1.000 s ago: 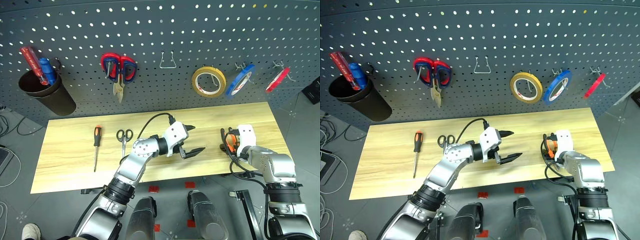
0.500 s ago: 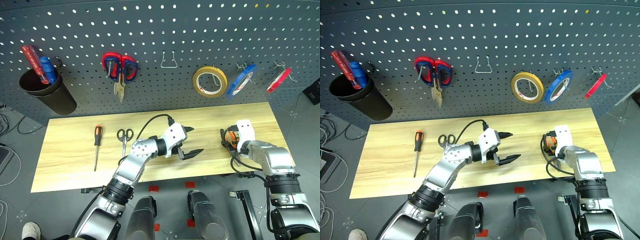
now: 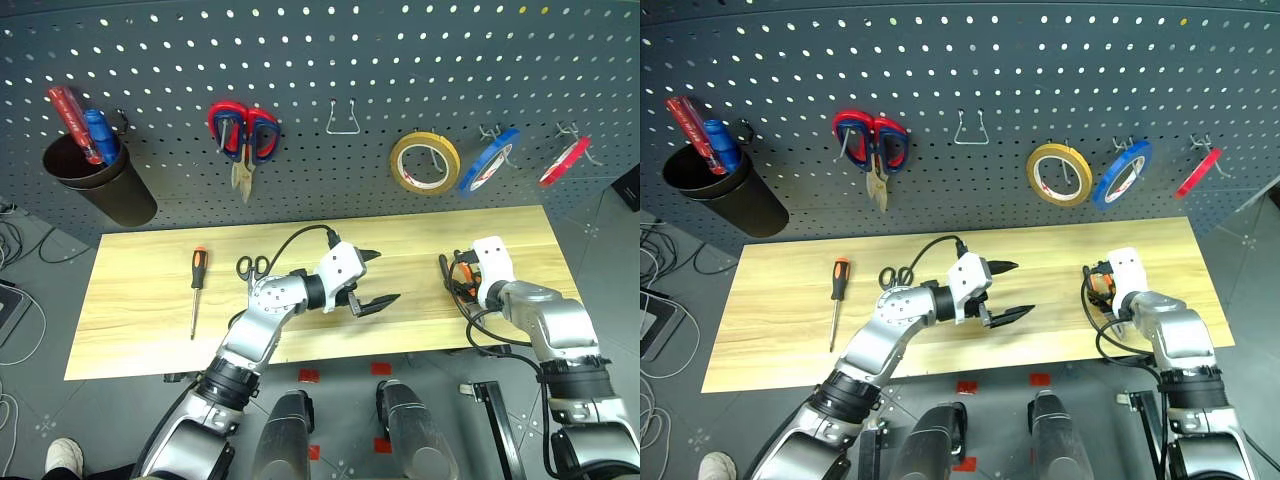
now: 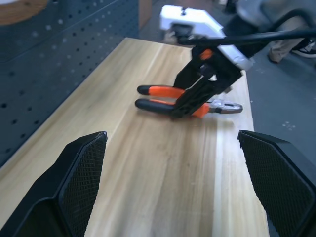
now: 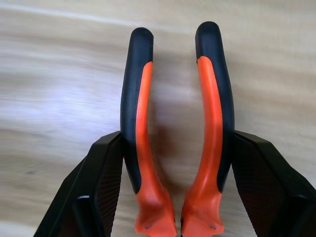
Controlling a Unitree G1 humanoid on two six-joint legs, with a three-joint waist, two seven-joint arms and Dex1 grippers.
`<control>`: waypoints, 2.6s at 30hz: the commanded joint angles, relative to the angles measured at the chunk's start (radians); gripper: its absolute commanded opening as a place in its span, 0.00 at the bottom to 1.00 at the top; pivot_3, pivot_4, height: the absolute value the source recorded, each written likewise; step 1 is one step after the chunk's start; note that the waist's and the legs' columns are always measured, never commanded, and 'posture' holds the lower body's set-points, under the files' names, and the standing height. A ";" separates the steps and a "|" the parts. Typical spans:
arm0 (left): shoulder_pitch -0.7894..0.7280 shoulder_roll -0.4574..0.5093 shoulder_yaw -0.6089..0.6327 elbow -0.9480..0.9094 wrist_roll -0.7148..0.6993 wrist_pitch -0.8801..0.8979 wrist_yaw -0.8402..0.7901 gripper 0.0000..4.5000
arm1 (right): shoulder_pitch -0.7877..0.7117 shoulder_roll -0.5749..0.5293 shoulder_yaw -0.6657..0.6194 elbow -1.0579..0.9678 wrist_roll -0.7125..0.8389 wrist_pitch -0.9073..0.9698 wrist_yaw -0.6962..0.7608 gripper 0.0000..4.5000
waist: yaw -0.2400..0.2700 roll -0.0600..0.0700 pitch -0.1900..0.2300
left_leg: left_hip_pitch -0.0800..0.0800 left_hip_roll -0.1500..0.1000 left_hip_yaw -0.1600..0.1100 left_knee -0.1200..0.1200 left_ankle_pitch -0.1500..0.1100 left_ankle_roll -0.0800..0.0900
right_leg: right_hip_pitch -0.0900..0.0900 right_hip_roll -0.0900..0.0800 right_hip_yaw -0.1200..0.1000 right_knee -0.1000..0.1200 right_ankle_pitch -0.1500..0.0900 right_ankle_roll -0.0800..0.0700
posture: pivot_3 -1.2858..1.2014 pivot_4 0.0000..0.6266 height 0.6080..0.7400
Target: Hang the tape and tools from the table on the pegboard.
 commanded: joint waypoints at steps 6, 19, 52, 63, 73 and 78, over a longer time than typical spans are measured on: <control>0.158 0.087 0.105 -0.353 -0.123 0.161 0.058 1.00 | 0.066 0.151 -0.018 -0.360 0.063 -0.051 -0.063 0.66 | 0.009 0.001 -0.038 | -0.009 -0.001 -0.005 0.000 0.004 -0.006 | -0.007 -0.002 -0.006 0.001 0.000 0.000 | 0.53 0.28 1.00; 0.248 0.076 0.275 -0.620 -0.153 0.344 0.333 1.00 | -0.237 0.400 0.110 -0.189 -0.064 -0.541 -0.184 0.66 | 0.044 0.000 -0.145 | -0.010 -0.005 -0.010 -0.002 0.006 -0.007 | -0.005 -0.001 -0.018 -0.001 0.000 0.000 | 0.59 0.13 1.00; -0.137 -0.084 0.240 -0.113 -0.065 0.135 0.482 1.00 | -0.579 0.481 0.080 0.679 -0.306 -1.393 -0.450 0.66 | 0.098 -0.007 -0.198 | -0.001 -0.013 -0.009 -0.003 0.008 -0.009 | 0.003 -0.001 -0.022 0.002 0.001 -0.002 | 0.61 0.23 1.00; -0.153 -0.075 0.233 -0.099 -0.065 0.130 0.452 1.00 | -0.623 0.477 0.057 0.810 -0.302 -1.451 -0.505 0.66 | 0.100 -0.007 -0.198 | 0.003 -0.014 -0.009 -0.003 0.008 -0.009 | 0.004 -0.002 -0.023 0.008 0.001 -0.002 | 0.61 0.25 1.00; -0.145 -0.068 0.233 -0.116 -0.068 0.143 0.450 1.00 | -0.638 0.466 0.037 0.897 -0.307 -1.472 -0.546 0.66 | 0.110 -0.006 -0.197 | 0.004 -0.015 -0.009 -0.003 0.008 -0.009 | 0.004 -0.003 -0.023 0.009 0.000 -0.002 | 0.62 0.25 1.00; -0.138 -0.065 0.231 -0.120 -0.067 0.143 0.453 1.00 | -0.623 0.469 0.042 0.886 -0.305 -1.467 -0.545 0.95 | 0.110 -0.006 -0.197 | 0.004 -0.015 -0.010 -0.003 0.008 -0.009 | 0.004 -0.004 -0.023 0.009 0.000 -0.002 | 0.61 0.25 1.00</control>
